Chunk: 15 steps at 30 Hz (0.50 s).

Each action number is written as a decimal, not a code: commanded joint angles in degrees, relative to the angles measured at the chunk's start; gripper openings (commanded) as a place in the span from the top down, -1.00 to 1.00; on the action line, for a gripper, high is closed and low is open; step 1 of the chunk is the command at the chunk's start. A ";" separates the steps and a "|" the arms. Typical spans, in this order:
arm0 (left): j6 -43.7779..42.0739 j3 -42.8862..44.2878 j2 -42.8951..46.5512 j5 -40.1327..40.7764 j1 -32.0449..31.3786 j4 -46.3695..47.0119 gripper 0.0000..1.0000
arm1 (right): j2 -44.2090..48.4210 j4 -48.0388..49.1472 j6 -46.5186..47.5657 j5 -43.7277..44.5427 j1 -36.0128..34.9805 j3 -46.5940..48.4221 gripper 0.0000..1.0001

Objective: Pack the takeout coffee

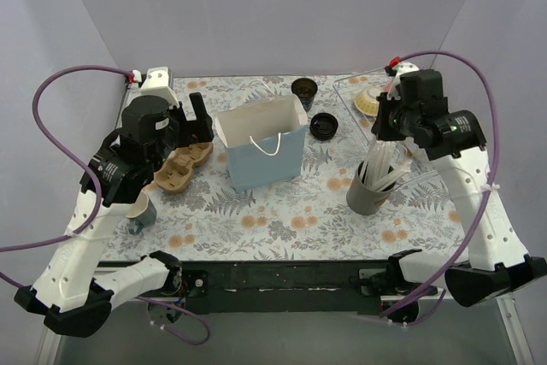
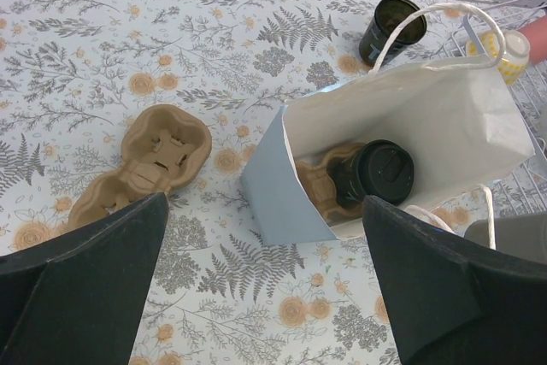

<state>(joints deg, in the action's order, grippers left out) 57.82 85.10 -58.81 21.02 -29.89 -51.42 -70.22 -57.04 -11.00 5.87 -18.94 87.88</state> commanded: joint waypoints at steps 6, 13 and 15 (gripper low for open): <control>-0.70 0.51 0.80 0.61 -0.17 1.32 -0.96 | -2.20 6.13 -4.11 -5.51 -0.13 22.40 0.93; 0.27 -0.20 2.03 -0.28 -0.17 1.94 -0.96 | -8.00 27.56 -12.54 -16.77 -3.28 21.73 0.93; 0.19 -0.02 2.29 0.25 -0.17 1.67 -0.96 | -9.58 31.44 -13.51 -15.54 -6.18 20.59 0.93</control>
<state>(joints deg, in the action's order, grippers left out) 57.89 85.01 -58.39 20.73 -29.89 -50.50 -76.27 -39.68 -19.73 -6.44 -20.47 109.78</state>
